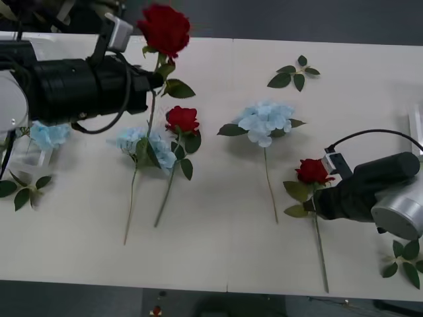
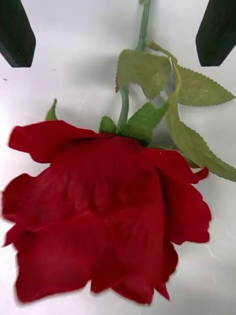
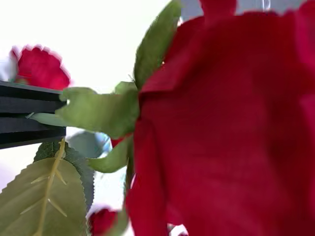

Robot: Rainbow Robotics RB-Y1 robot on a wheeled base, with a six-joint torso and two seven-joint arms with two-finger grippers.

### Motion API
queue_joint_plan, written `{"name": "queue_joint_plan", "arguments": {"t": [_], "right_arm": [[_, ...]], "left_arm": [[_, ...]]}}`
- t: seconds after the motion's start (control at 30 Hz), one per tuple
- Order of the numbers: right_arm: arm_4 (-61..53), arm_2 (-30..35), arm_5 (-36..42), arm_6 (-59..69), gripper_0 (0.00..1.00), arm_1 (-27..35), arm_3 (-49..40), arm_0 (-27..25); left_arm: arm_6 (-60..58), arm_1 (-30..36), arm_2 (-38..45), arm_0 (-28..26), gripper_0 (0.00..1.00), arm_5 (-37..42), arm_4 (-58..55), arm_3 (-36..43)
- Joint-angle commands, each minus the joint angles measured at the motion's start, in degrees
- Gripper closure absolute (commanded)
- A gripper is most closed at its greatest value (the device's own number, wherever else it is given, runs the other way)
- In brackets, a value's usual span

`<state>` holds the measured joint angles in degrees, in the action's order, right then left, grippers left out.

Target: Put the red flowers into the right box and the blue flowers into the left box

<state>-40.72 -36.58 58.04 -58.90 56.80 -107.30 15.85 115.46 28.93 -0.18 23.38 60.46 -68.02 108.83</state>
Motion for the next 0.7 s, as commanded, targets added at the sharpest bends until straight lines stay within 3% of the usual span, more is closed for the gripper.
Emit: {"name": "queue_joint_plan", "arguments": {"t": [0.03, 0.23, 0.37, 0.47, 0.57, 0.7], "right_arm": [[0.6, -3.9, -2.3, 1.0, 0.04, -0.1, 2.7, 4.1], [0.5, -6.5, -4.8, 0.8, 0.07, -0.6, 6.2, 5.6], [0.7, -6.5, -4.9, 0.5, 0.50, -0.9, 6.8, 5.6], [0.9, -6.5, -4.9, 0.5, 0.70, -0.9, 7.0, 5.6], [1.1, -6.5, -4.9, 0.5, 0.82, -0.9, 7.3, 5.6], [1.1, -6.5, -5.3, 0.4, 0.91, -0.9, 7.6, 5.6]], "left_arm": [[8.9, -3.5, -2.9, -2.1, 1.00, 0.1, 0.4, 5.1], [12.5, -10.6, -6.2, -2.2, 1.00, -1.3, 2.5, 5.3], [12.6, -13.7, -8.9, -1.7, 1.00, -5.3, 2.3, 5.2], [12.6, -15.3, -11.2, -1.2, 1.00, -8.2, 1.5, 5.3], [12.8, -17.1, -13.8, -0.8, 1.00, -11.1, 1.5, 5.2], [12.8, -18.6, -16.0, -0.3, 1.00, -12.5, 1.4, 5.3]]}}
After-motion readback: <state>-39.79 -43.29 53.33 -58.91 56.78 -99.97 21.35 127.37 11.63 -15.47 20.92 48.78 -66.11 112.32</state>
